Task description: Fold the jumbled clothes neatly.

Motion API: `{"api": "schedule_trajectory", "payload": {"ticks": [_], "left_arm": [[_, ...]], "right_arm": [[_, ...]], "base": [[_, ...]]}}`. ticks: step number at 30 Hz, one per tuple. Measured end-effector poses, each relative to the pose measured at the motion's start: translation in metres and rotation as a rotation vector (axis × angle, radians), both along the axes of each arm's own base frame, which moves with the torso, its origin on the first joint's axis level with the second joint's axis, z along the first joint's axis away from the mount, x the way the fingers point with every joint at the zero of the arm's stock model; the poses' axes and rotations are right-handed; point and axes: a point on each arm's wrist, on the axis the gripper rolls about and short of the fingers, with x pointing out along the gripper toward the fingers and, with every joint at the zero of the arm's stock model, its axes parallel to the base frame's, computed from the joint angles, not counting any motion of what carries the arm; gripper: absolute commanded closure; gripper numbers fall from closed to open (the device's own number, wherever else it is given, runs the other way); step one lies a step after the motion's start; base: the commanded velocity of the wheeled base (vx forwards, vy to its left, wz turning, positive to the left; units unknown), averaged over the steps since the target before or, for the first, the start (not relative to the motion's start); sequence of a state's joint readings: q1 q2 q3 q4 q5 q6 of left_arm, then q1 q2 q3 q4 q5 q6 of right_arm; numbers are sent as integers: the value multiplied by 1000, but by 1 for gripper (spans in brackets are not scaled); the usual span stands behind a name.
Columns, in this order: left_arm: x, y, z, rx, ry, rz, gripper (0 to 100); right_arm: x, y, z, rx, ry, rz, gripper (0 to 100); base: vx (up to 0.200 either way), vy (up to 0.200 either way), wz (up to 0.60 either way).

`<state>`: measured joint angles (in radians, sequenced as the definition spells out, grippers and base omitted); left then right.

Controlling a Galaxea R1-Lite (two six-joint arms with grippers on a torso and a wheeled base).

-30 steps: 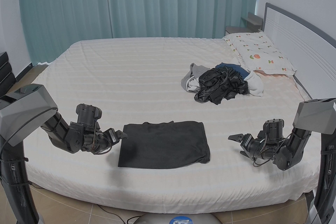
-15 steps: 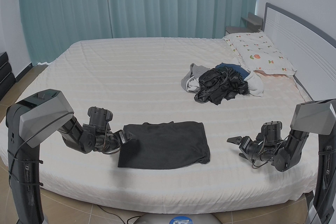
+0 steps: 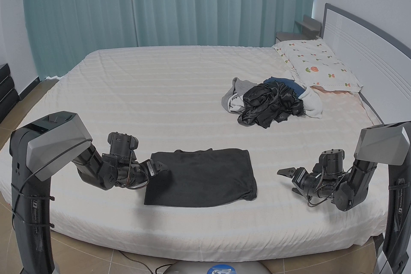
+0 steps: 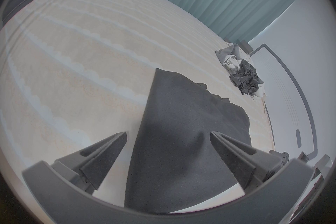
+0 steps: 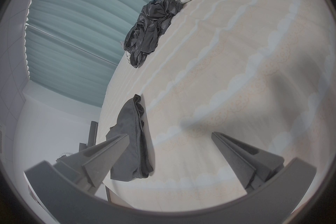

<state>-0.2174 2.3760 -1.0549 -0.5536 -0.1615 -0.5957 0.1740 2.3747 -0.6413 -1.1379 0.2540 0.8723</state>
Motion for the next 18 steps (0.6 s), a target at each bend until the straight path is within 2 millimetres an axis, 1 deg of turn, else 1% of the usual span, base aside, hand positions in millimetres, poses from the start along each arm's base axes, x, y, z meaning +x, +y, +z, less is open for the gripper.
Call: {"api": "schedule_trajectory", "payload": {"ticks": [1, 2, 11, 18], "left_arm": [[0, 0, 0, -4, 2, -3, 0], [-1, 0, -1, -7, 5, -6, 100], [-6, -1, -4, -13, 28, -22, 100], [-7, -1, -3, -13, 28, -22, 100]], "right_arm": [[0, 0, 0, 0, 0, 0, 0], [0, 0, 0, 0, 0, 0, 0], [-1, 0, -1, -1, 2, 2, 0], [-1, 1, -1, -2, 4, 4, 0]], "base": [[0, 0, 0], [0, 0, 0], [0, 0, 0], [0, 0, 0]]}}
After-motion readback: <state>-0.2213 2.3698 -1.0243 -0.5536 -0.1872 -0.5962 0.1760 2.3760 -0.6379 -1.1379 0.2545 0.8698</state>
